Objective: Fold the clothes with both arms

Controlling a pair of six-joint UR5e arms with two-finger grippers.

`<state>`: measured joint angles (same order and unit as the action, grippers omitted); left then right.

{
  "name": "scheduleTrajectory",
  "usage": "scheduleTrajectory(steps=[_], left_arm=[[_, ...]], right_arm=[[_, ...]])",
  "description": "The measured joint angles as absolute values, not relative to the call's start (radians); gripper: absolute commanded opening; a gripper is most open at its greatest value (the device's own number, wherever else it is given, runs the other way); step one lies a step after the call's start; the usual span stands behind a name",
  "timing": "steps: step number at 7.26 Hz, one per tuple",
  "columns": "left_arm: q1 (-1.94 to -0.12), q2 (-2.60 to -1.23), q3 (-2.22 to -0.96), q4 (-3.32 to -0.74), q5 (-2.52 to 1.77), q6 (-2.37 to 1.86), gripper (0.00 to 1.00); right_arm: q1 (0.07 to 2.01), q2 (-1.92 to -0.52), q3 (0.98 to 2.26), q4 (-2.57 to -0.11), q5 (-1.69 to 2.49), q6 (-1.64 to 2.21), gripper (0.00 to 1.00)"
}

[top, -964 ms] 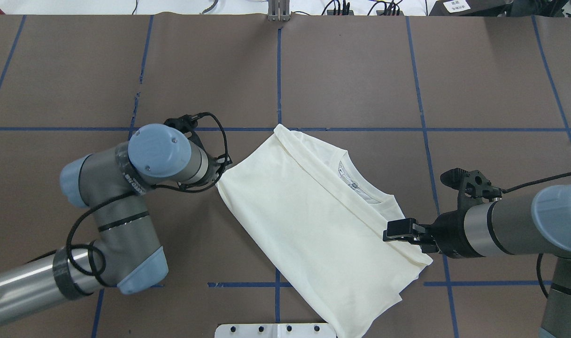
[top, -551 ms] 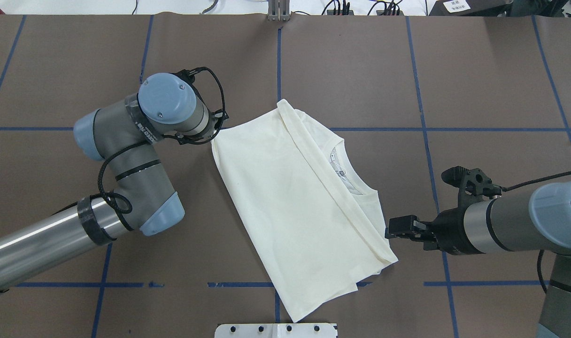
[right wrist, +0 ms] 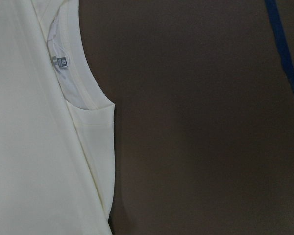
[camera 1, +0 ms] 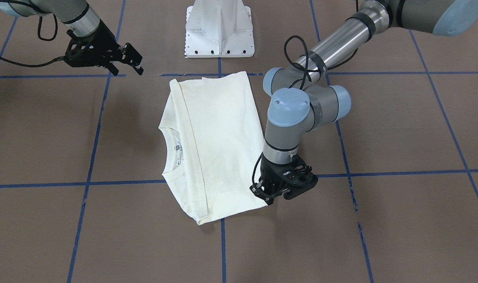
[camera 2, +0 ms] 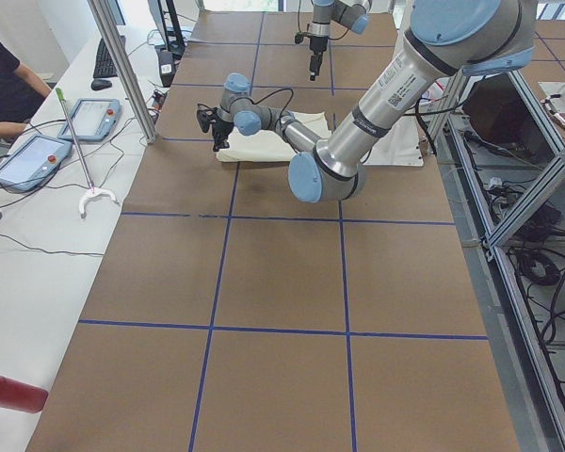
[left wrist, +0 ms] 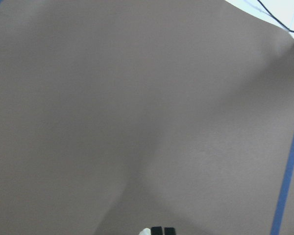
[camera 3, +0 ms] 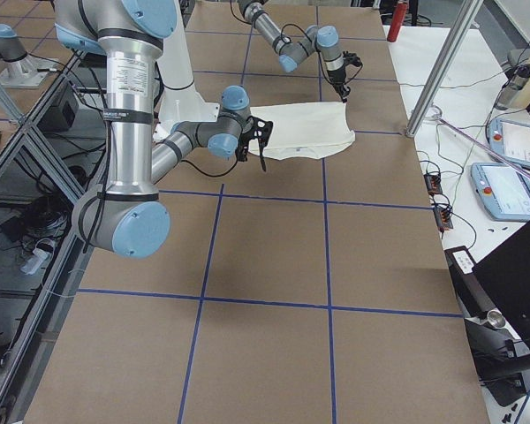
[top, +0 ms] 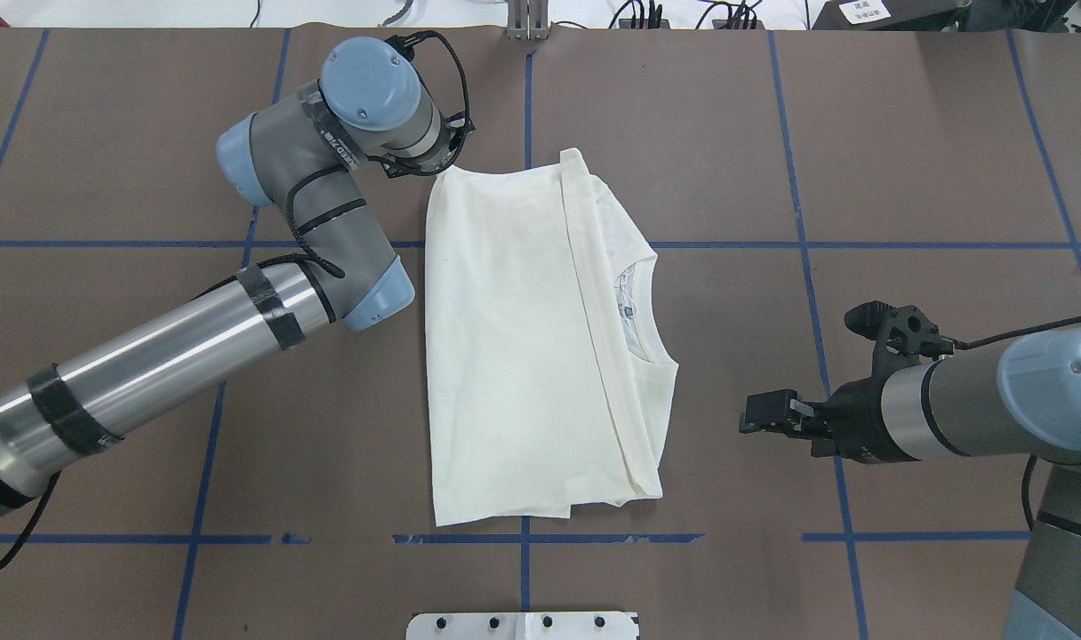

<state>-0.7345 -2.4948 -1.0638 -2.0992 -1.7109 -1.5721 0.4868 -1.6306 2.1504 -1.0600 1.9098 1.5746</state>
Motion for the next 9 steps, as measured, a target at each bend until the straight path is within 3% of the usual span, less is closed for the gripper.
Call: scheduleTrajectory(steps=[3,8,9], left_arm=[[-0.736,-2.551,-0.919,-2.229,-1.649,-1.546,0.0],[-0.743,-2.549,-0.893,-2.236,-1.641,-1.517,0.0],[-0.748,-2.548,-0.893,-2.235,-1.642,-1.51,0.6]], right_arm=[[0.501,-1.607,2.123,-1.06,1.909,1.573,1.0],[0.501,-1.573,2.103,-1.06,1.899,1.574,1.0],[0.5,-1.573,2.103,-1.06,1.899,1.574,1.0]])
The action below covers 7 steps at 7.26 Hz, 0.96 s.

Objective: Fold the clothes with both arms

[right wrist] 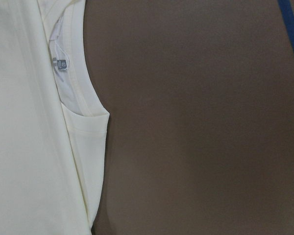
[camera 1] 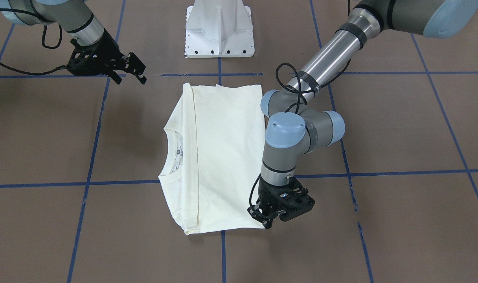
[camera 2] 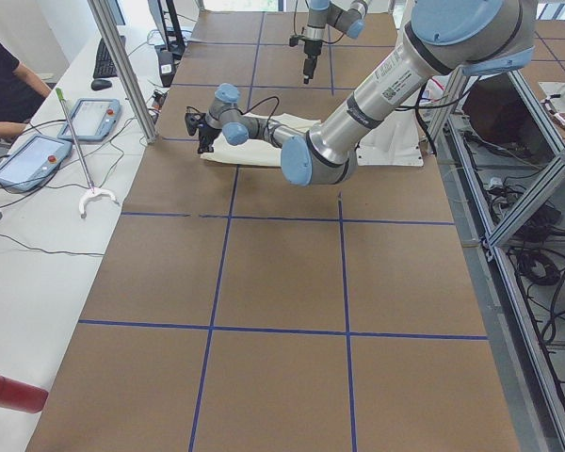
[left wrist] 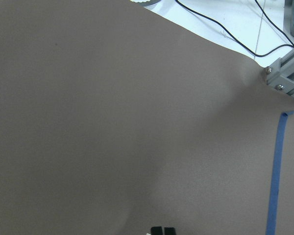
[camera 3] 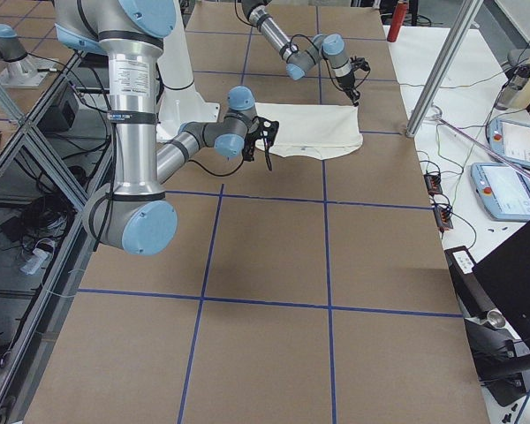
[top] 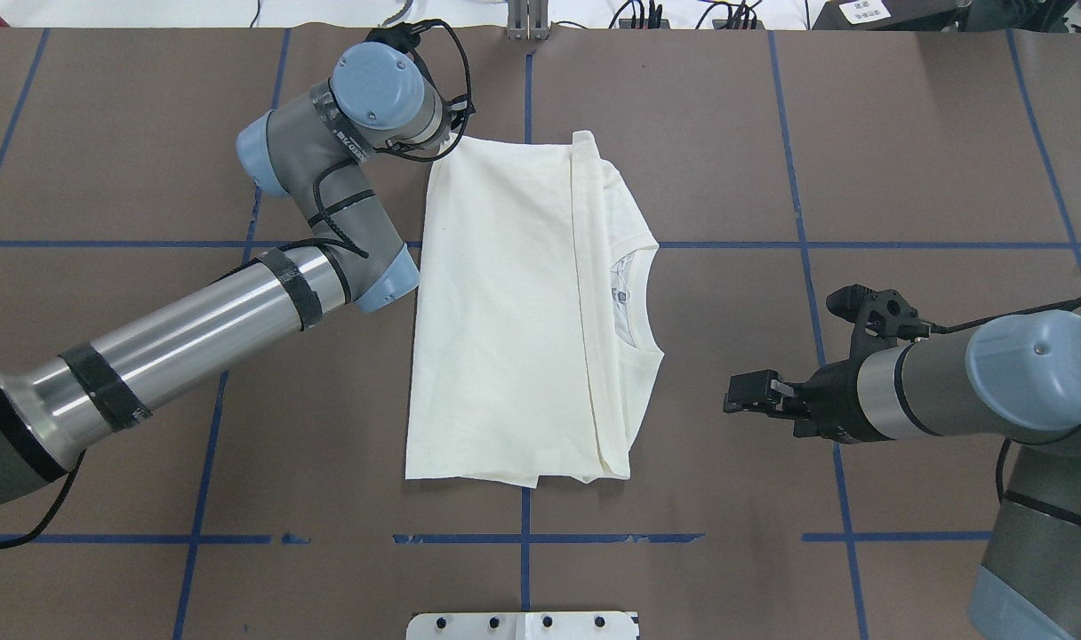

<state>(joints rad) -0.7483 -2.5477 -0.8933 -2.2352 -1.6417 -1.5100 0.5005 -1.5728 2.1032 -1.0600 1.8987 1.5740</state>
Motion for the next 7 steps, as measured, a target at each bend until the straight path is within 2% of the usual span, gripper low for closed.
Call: scheduleTrajectory(steps=[1,4,6,7], left_arm=[[-0.75,-2.546,-0.894,-2.235,-1.642,-1.508,1.0],[-0.751,-2.533,-0.921,-2.234,-1.654,-1.489,1.0],[-0.752,-2.461,-1.053,-2.183,-1.734,-1.419,1.0],[-0.751,-2.395,-1.176,-2.12,-1.764,-1.385,1.0]], right_arm=[[0.499,-1.572,2.103,-1.06,1.897,1.574,1.0],[0.497,-1.542,2.086,-1.07,1.891,1.57,1.0],[0.493,-1.485,2.067,-1.136,1.888,1.565,1.0],[0.487,-1.41,2.057,-1.25,1.885,1.549,1.0]])
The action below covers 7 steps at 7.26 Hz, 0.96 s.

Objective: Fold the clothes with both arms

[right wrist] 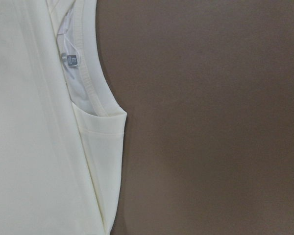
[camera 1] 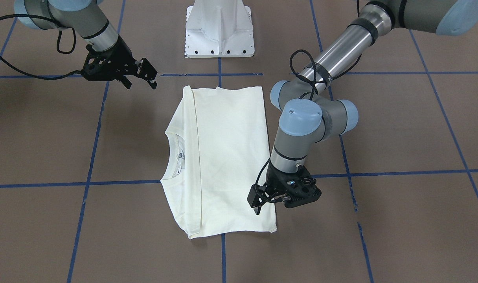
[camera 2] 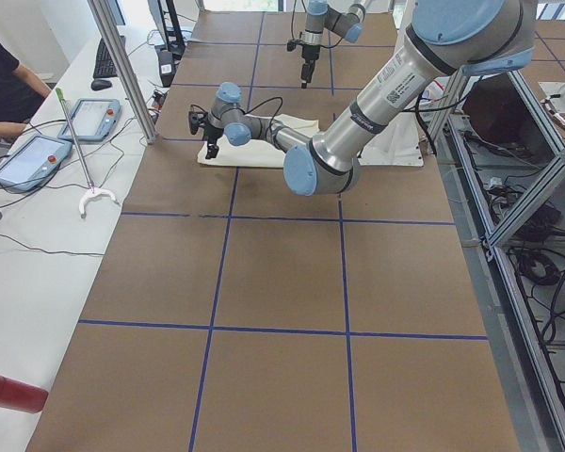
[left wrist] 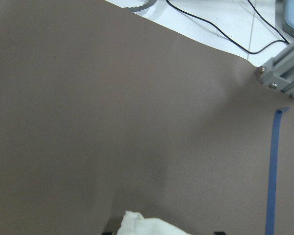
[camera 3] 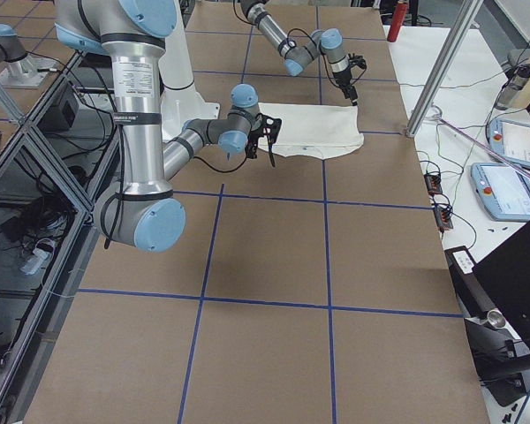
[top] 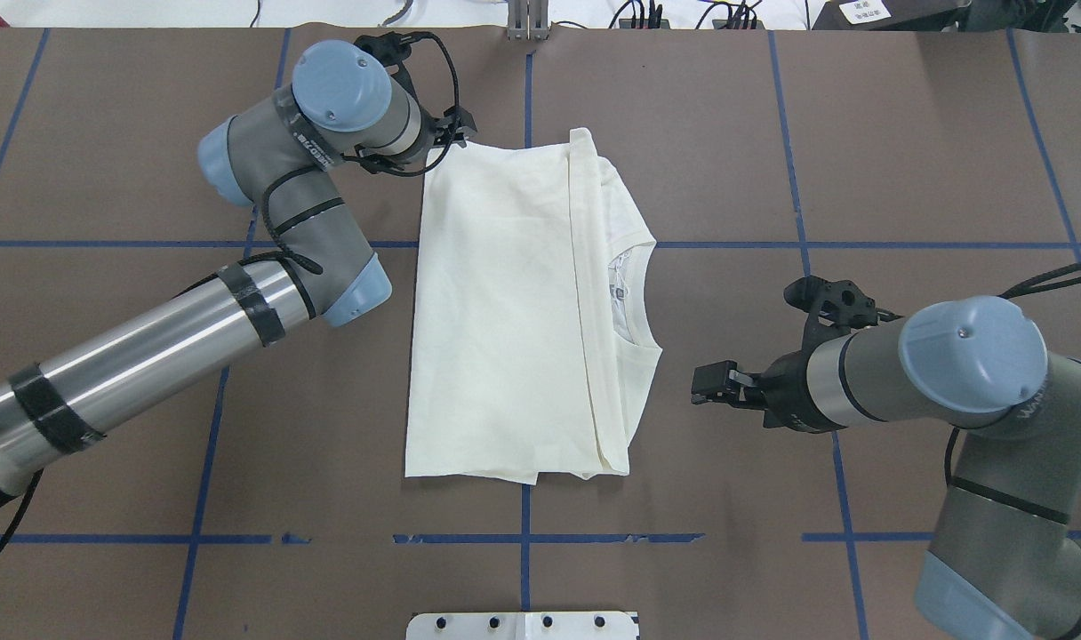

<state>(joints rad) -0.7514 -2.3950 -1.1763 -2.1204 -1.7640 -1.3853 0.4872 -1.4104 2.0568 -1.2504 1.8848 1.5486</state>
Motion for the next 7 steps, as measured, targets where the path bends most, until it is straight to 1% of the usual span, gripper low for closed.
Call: scheduleTrajectory(steps=[2,3,4,5,7], left_arm=[[-0.745,-2.232,-1.507,-1.953,-1.792,-1.322,1.0],[-0.741,-2.159,-1.695,-1.839,-1.825,-1.304,1.0],[-0.732,-2.112,-1.856,-1.73,-1.858,-1.295,1.0],[-0.716,-2.09,-1.947,-1.66,-1.874,-1.293,1.0],[-0.702,-2.075,-1.995,-1.621,-1.88,-1.291,1.0]], right_arm=[[0.44,-1.195,1.985,-1.518,1.819,1.494,1.0],[0.404,-1.113,1.932,-1.59,1.767,1.471,1.0],[0.37,-1.064,1.88,-1.623,1.73,1.436,1.0],[0.342,-1.039,1.845,-1.64,1.712,1.387,1.0],[0.313,-1.01,1.808,-1.686,1.707,1.318,1.0]])
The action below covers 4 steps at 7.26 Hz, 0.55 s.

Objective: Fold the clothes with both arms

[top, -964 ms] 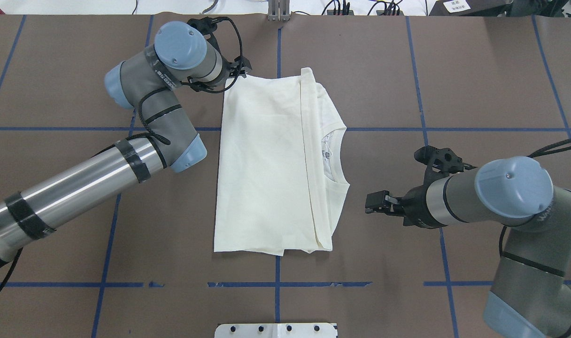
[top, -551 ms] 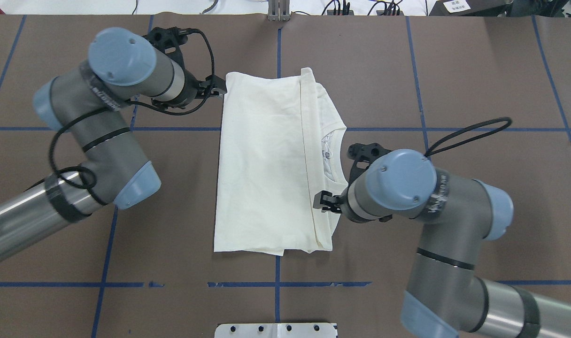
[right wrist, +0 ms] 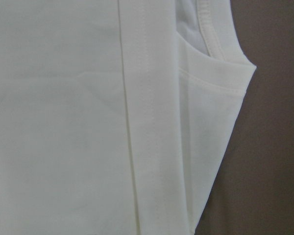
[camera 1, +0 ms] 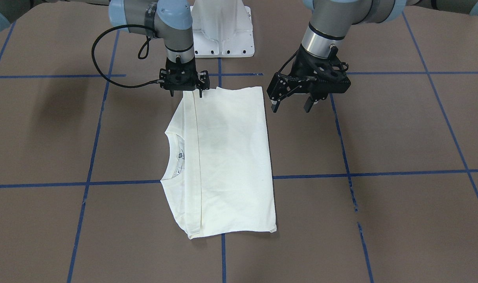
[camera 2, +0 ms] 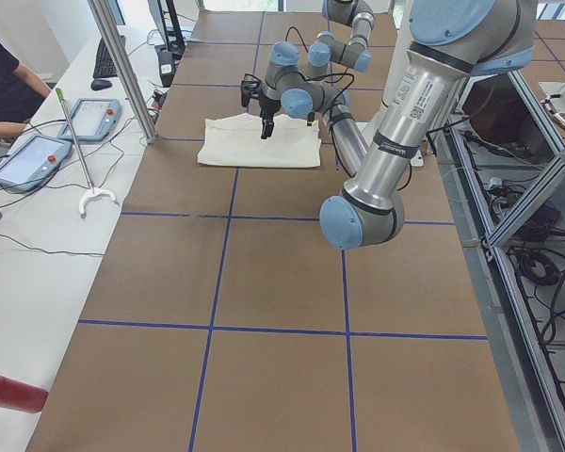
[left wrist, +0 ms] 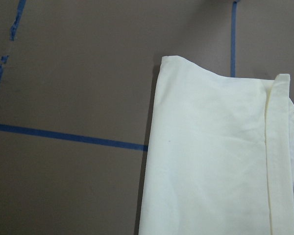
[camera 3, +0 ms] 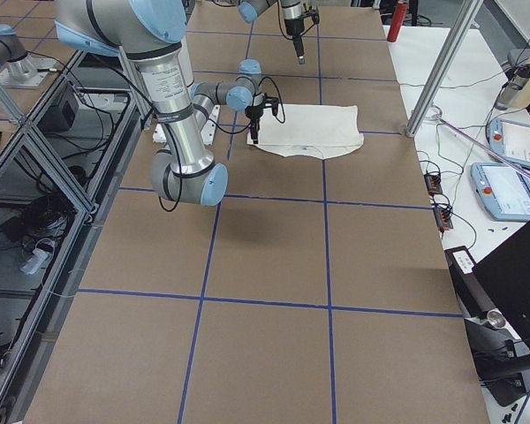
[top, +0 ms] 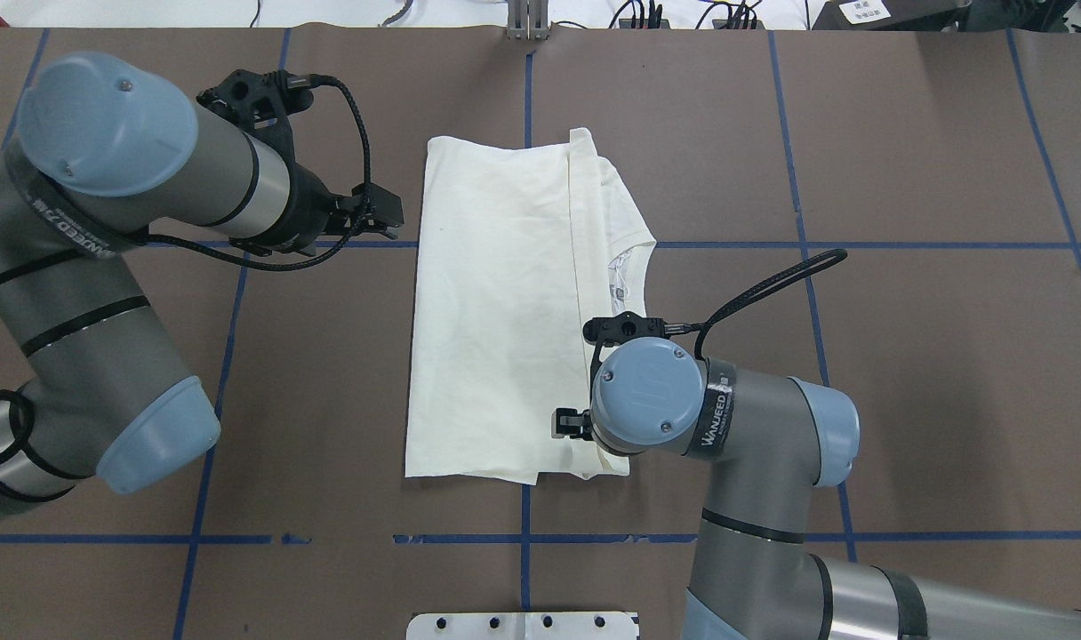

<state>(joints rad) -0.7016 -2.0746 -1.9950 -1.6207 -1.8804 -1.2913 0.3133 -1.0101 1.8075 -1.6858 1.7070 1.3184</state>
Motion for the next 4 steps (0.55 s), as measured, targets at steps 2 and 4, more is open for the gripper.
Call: scheduleTrajectory(steps=[2,4], left_arm=[[-0.7,-2.07,-1.999,-1.618,-1.883,-1.291,1.0],[-0.7,-2.069,-1.998,-1.619,-1.885,-1.292,1.0]], right_arm=[[0.309,-0.973,1.774,-1.762,1.711,1.257,1.0],[0.309,-0.96,1.746,-1.786,1.714,1.218,1.0]])
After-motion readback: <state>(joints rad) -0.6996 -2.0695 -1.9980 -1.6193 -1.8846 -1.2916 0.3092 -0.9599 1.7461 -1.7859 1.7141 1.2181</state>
